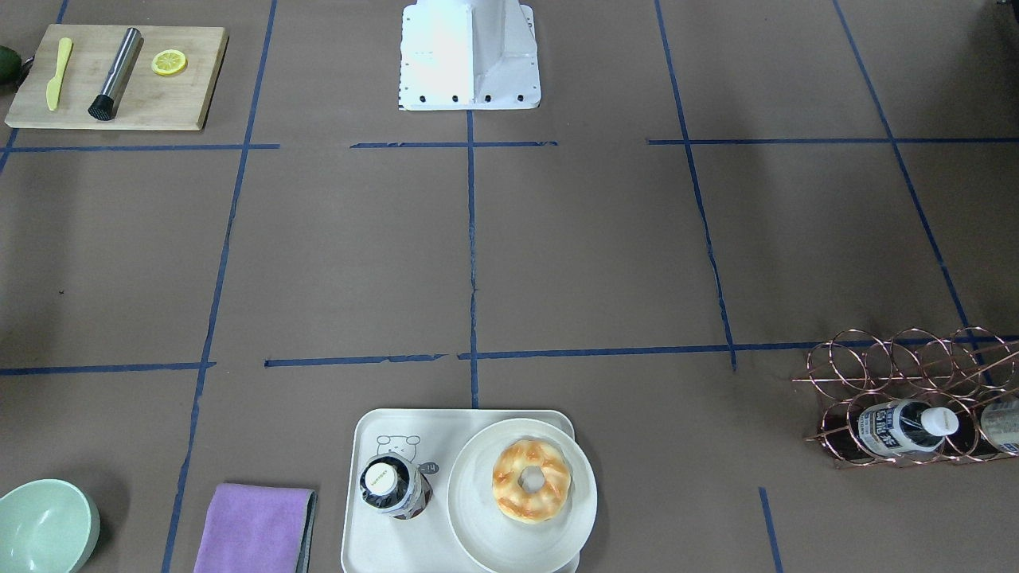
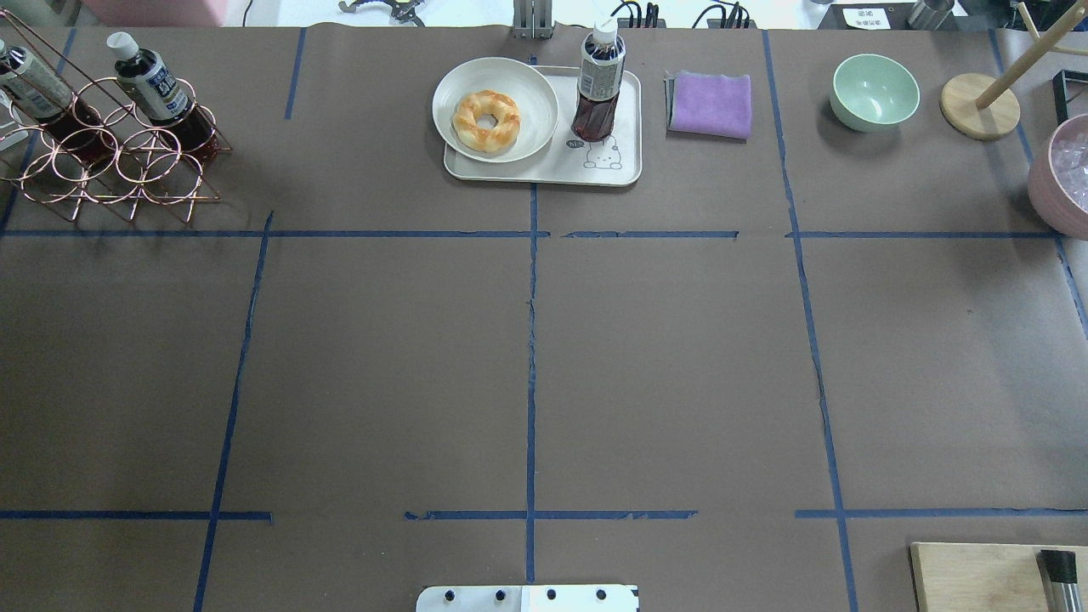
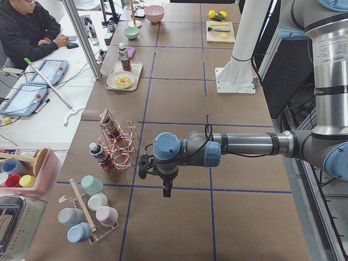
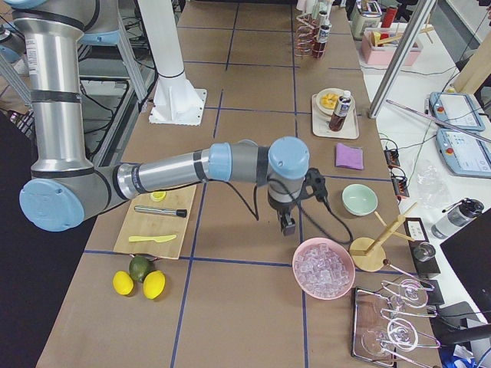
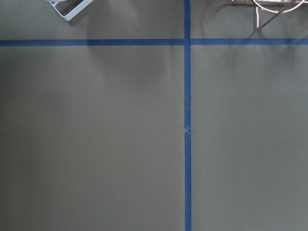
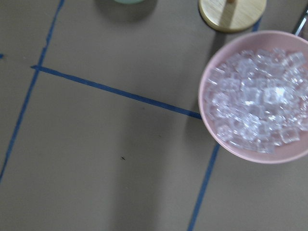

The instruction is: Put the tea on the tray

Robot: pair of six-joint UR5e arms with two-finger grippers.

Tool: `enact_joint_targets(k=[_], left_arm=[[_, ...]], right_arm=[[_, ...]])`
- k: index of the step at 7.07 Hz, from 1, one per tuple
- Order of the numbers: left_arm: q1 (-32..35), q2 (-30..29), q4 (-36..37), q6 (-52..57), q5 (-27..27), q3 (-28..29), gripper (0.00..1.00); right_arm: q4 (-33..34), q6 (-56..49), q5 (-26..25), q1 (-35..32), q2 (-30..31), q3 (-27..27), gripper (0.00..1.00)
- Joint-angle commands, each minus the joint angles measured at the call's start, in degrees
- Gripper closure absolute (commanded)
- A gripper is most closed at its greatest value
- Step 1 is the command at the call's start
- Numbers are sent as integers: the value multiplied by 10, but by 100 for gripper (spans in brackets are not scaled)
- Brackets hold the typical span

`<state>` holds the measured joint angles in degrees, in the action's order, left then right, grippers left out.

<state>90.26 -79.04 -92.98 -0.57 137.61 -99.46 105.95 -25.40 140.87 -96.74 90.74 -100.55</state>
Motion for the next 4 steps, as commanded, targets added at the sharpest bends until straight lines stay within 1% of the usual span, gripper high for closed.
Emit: enact_joint_targets(k=[1, 2, 3, 4], left_arm=[[0, 5, 0, 0, 7, -8, 0], [0, 5, 1, 0, 7, -9, 0], [0, 2, 0, 0, 7, -1, 0], [0, 1, -1, 0, 7, 0, 0]], right_arm=[[-12, -52, -30, -23, 56, 67, 0], [-54, -44, -29, -23, 69, 87, 0], [-69, 29, -28, -23, 70, 84, 0], [-98, 86, -27, -22, 67, 81, 0]])
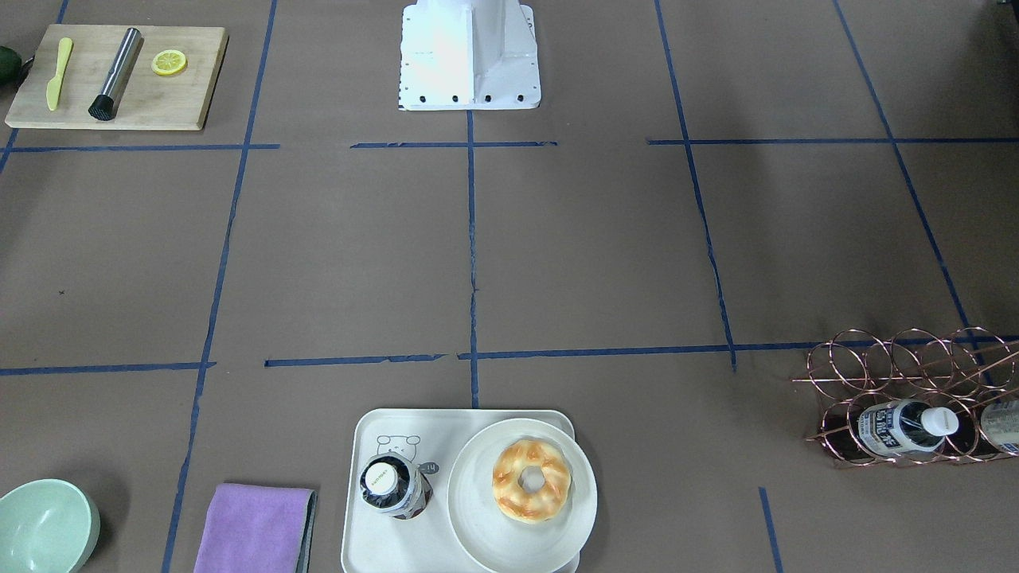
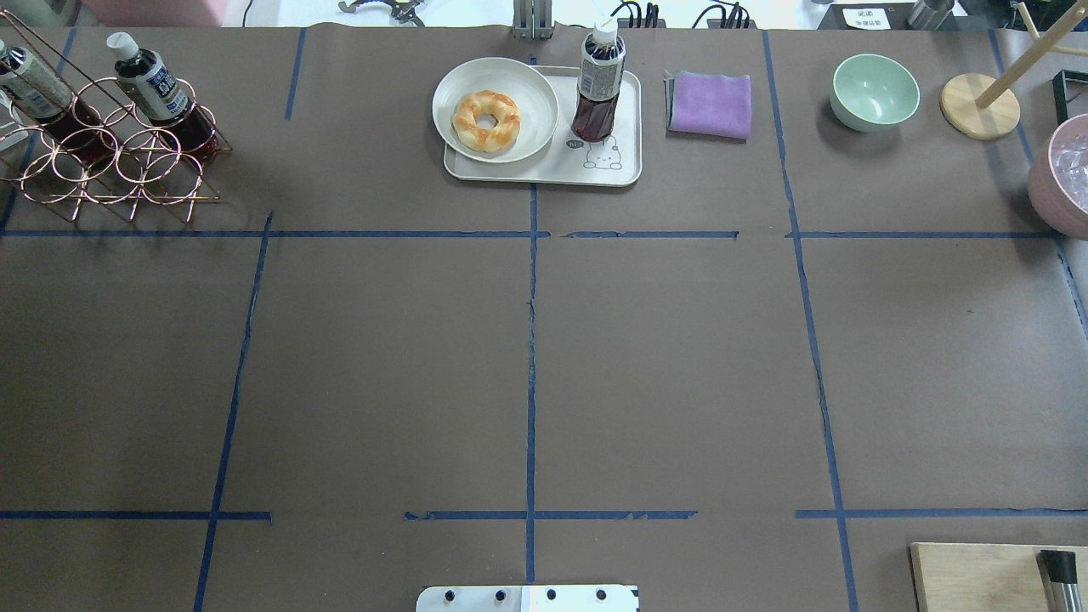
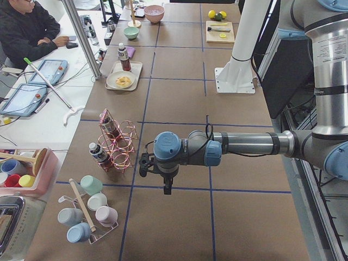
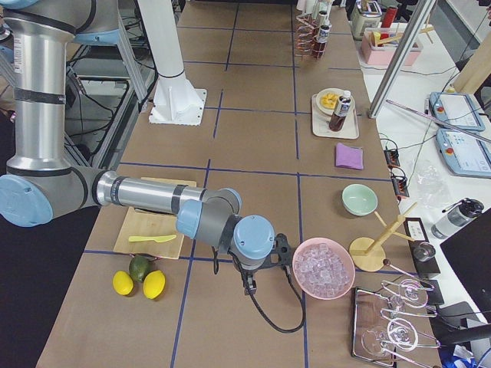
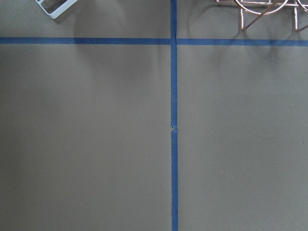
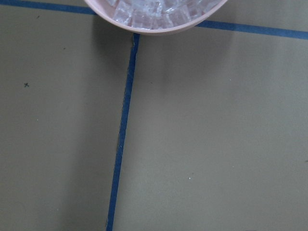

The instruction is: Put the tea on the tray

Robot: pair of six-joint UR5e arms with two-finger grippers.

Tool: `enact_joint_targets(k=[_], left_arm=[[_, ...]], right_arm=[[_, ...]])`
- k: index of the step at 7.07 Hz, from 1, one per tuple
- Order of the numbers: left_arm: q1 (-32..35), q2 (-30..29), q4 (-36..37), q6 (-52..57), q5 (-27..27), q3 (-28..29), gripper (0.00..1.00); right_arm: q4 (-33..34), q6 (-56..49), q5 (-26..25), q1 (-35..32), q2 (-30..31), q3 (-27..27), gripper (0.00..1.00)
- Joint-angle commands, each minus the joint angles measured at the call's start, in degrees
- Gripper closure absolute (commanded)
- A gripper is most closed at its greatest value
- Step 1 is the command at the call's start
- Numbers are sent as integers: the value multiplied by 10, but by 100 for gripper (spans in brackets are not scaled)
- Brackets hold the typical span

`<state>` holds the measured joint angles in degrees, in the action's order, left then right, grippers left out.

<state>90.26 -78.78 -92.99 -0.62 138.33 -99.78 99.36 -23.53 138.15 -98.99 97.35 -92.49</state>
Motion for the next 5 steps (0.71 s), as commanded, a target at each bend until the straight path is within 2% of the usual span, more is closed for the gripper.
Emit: enact_joint_targets(k=[1, 5], left_arm=[[0, -1, -2, 0, 0, 5, 0], [0, -1, -1, 0, 0, 5, 0]], right_arm=[[-69, 103, 1, 4, 0, 0, 0], [-85, 160, 2, 49, -1, -25, 0]])
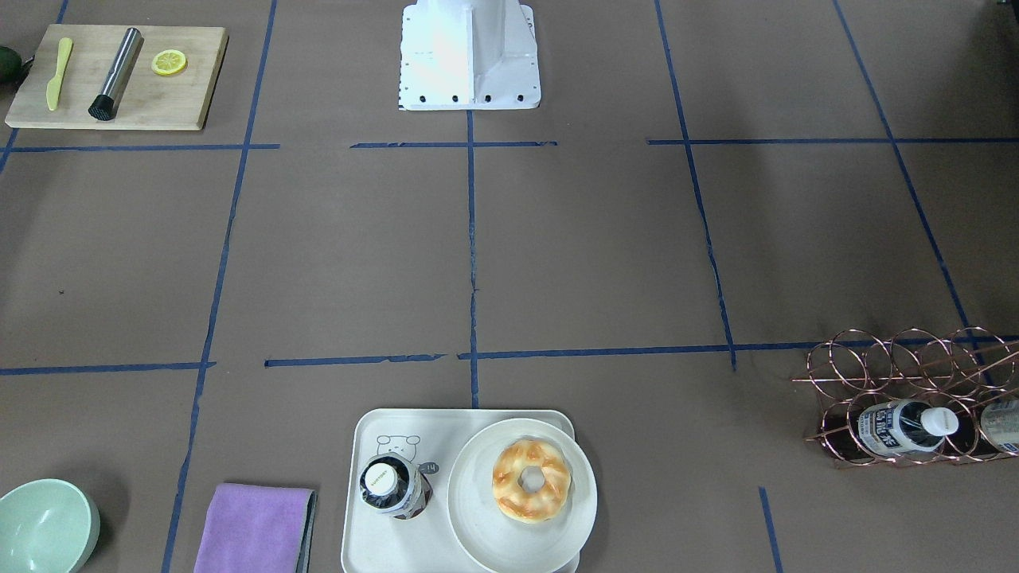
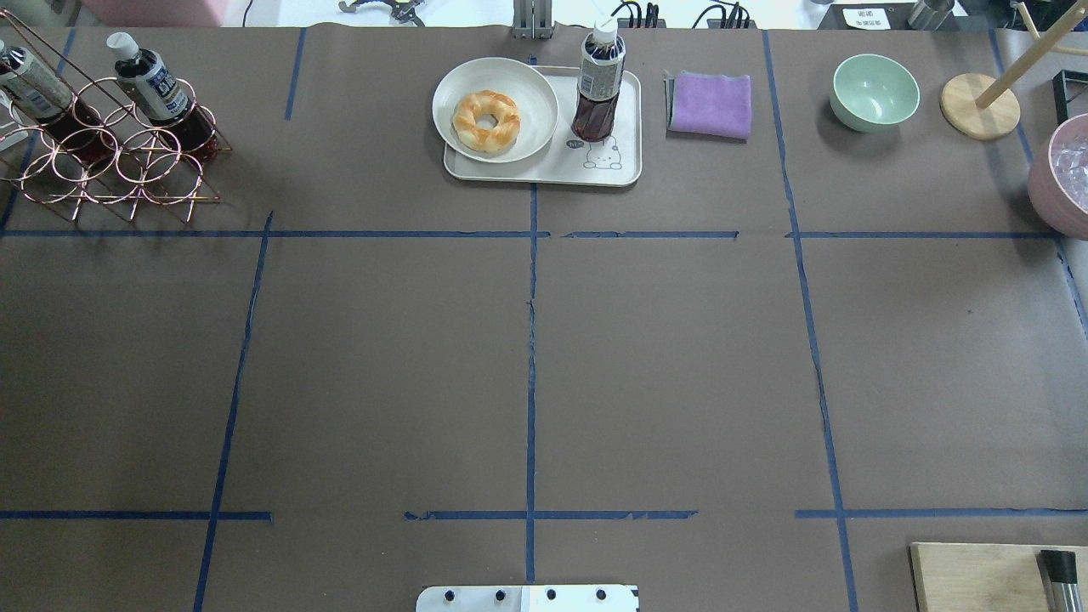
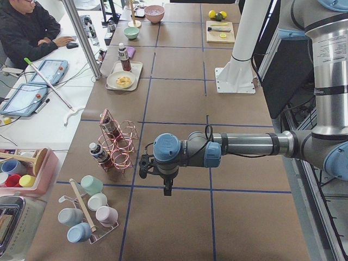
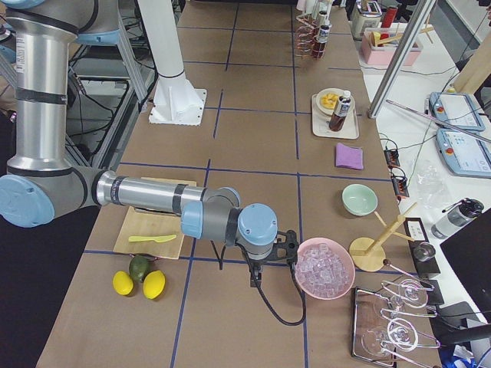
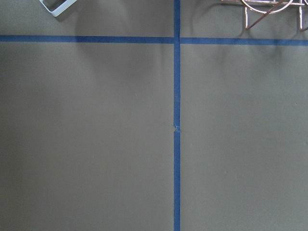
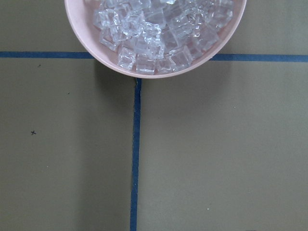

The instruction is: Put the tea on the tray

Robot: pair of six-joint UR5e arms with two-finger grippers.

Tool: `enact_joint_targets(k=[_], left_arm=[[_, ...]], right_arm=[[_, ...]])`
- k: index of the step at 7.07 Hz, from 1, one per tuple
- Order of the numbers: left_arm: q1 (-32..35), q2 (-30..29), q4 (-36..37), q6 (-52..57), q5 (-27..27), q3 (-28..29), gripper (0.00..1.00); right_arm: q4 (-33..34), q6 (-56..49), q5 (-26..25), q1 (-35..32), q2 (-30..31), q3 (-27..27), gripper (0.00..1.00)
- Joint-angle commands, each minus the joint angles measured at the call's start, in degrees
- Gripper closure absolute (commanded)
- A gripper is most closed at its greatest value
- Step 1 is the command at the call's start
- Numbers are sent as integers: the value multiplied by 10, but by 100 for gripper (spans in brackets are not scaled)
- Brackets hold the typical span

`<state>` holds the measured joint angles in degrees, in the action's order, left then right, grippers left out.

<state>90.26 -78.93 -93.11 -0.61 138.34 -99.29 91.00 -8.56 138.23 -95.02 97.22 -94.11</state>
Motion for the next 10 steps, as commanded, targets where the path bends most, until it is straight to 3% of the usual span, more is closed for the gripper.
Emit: enact_joint_targets(k=[1, 10], left_arm=[[0, -1, 0, 0, 0, 1, 0], [0, -1, -4, 1, -1, 1, 0]], right_arm=[[0, 10, 4, 9, -1, -19, 0], [1, 10, 5, 9, 2, -30, 0]])
